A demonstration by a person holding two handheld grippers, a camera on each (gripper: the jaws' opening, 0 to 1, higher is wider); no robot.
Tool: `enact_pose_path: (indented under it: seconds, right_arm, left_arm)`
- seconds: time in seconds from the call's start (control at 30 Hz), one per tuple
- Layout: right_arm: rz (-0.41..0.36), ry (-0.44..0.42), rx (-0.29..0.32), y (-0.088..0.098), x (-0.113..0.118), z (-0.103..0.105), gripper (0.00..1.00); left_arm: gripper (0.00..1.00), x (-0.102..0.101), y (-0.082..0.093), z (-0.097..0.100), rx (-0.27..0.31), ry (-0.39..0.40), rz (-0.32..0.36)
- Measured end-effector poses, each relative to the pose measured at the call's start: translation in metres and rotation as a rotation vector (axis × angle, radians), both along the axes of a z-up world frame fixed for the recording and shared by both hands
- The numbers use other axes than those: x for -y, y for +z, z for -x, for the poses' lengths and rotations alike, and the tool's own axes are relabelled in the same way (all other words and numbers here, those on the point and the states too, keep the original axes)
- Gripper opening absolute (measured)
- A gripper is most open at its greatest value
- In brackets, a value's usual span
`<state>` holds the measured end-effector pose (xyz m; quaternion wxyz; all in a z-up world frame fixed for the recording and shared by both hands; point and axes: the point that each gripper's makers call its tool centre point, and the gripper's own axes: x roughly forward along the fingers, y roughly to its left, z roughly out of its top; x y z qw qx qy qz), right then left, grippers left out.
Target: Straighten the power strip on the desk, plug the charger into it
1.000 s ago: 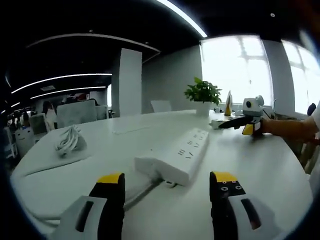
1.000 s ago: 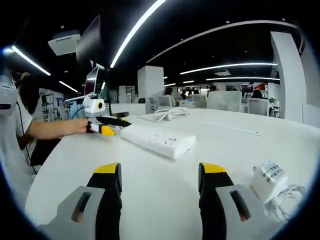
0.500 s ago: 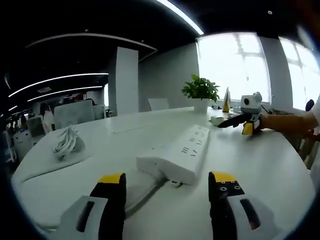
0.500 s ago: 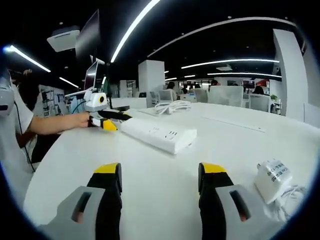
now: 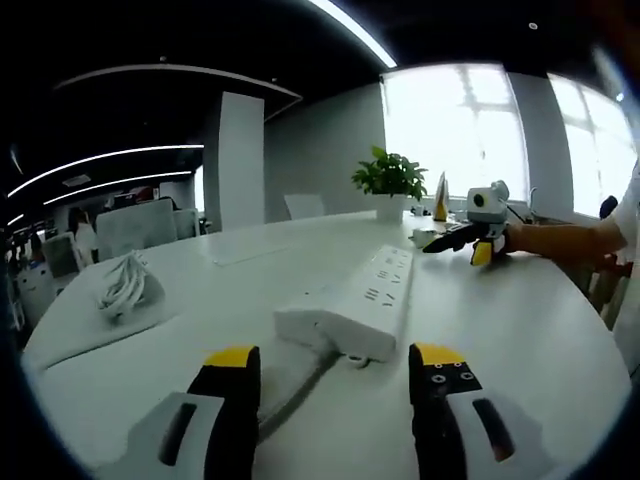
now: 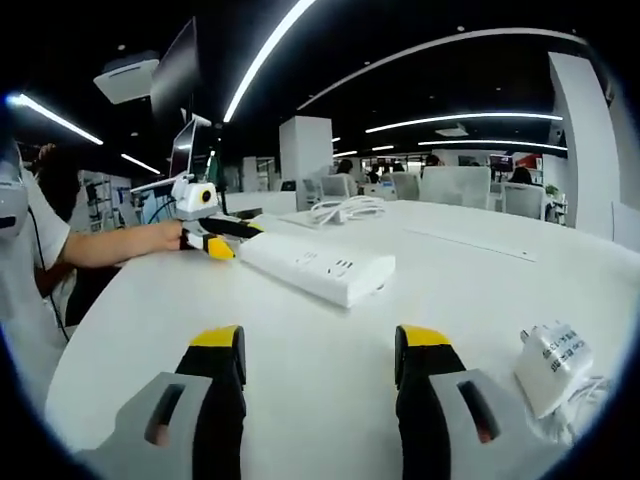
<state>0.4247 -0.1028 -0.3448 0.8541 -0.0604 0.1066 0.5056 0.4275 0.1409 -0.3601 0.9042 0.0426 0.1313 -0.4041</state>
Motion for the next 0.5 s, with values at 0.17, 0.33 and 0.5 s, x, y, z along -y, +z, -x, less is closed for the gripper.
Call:
enact_pose_path:
  seconds: [0.17,0.33,0.5]
  right_arm:
    - [0.001,0.001,-0.003,-0.001,-0.001,0.000,0.60]
    - [0.023,0.018,0.003,-0.004,-0.004,-0.004,0.59]
    - [0.017,0.007,0.014,-0.002,-0.004,-0.016,0.59]
  left_arm:
    - [0.59,-0.005,-0.001,-0.003,0.000,-0.001,-0.008]
    - [0.59,-0.010,-0.002,-0.006,0.003,0.002,-0.021]
    - [0.58,-0.012,-0.002,-0.007,0.002,-0.003,-0.021]
